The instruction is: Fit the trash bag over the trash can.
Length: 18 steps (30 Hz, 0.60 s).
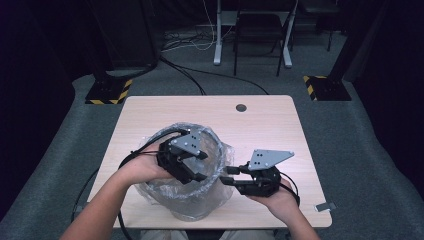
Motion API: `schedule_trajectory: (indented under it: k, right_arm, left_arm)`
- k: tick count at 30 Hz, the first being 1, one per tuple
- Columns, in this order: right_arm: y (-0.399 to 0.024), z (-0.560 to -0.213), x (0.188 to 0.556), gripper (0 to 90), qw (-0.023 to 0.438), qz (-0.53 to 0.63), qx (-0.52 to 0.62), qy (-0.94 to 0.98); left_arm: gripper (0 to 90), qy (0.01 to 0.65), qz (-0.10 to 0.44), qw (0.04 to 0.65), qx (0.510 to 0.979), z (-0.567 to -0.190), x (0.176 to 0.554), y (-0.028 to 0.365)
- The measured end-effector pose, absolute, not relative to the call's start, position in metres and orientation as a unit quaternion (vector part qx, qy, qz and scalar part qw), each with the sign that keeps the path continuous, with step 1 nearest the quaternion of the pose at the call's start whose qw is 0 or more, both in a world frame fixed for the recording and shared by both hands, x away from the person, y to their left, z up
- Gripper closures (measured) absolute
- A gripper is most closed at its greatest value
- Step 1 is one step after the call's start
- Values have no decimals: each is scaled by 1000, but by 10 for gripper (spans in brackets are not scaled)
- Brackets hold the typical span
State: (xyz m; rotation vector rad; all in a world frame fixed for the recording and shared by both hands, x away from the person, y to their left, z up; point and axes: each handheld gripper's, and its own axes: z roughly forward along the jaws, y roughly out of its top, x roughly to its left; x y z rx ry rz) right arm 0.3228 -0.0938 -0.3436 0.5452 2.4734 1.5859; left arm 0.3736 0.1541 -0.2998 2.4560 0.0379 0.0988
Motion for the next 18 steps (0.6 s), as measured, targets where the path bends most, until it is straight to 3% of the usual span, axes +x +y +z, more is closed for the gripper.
schedule_trajectory:
  k: [6, 18]
  right_arm:
    - [-93, -348, 323, 882, 73, 520, 177, 832]
    - [-95, -353, 322, 895, 69, 522, 178, 831]
  left_arm:
    - [358, 17, 32, 321, 946, -302, 374, 152]
    - [367, 28, 14, 261, 965, -312, 377, 143]
